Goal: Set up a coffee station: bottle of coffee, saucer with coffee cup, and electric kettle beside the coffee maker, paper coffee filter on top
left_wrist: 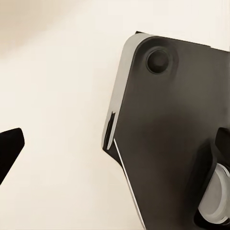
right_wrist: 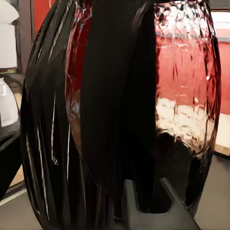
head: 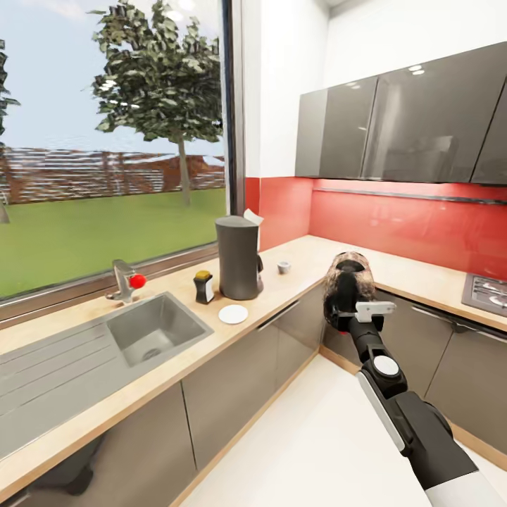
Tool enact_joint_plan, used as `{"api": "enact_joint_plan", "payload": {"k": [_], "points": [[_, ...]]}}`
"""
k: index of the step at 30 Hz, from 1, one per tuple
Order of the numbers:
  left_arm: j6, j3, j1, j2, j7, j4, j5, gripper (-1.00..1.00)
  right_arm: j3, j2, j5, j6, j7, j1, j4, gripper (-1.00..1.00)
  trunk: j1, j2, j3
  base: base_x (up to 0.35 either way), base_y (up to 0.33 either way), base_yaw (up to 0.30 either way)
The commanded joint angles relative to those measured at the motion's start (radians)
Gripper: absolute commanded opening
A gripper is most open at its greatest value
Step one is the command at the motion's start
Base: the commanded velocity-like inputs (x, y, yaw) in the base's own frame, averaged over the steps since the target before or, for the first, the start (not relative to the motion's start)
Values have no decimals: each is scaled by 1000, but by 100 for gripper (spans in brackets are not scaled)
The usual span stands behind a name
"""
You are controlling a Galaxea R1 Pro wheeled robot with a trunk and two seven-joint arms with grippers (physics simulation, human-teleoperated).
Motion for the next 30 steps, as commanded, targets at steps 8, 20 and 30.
{"api": "enact_joint_plan", "payload": {"k": [8,20,30], "points": [[-6,-9,-1,0,-5,2,11,100,4,-2,-6,3,-10,-1,-1,-100,1,-2,-2,244,-235,0],[-6,-8,-1,-1,-5,2,11,100,4,-2,-6,3,-10,-1,-1,-100,1,-2,-2,244,-235,0],[-6,-9,-1,-1,-5,2,11,100,4,-2,-6,2,-10,-1,-3,-100,1,-2,-2,244,-235,0]]}}
